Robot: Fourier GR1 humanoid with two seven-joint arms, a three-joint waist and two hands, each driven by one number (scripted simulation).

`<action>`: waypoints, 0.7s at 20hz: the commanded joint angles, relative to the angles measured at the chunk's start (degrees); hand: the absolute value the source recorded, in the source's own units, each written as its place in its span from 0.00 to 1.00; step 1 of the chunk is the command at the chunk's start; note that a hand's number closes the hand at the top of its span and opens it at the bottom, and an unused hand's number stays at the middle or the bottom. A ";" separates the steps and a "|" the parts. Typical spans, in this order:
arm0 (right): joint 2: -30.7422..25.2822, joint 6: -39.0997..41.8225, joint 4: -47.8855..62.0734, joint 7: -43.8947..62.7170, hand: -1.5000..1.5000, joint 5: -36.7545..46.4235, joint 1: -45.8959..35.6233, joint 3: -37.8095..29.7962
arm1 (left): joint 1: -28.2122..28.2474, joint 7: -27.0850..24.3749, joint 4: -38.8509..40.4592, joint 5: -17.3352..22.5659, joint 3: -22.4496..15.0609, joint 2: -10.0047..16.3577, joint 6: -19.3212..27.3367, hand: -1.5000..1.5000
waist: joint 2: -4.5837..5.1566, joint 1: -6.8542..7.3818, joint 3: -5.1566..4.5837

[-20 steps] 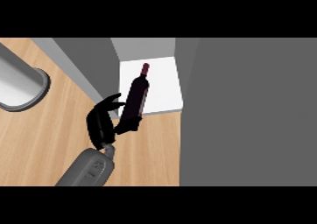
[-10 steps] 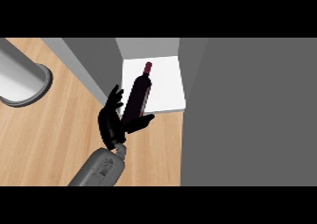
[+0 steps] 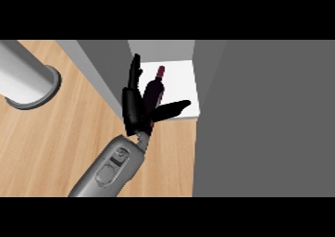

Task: Pick up the wine, place it into the cabinet and close the cabinet

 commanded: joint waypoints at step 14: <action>-0.04 -6.62 -8.83 4.08 0.00 4.00 2.46 2.83 | 10.98 -19.91 -12.93 18.23 -2.79 0.78 -13.53 0.00 | -0.81 3.67 0.29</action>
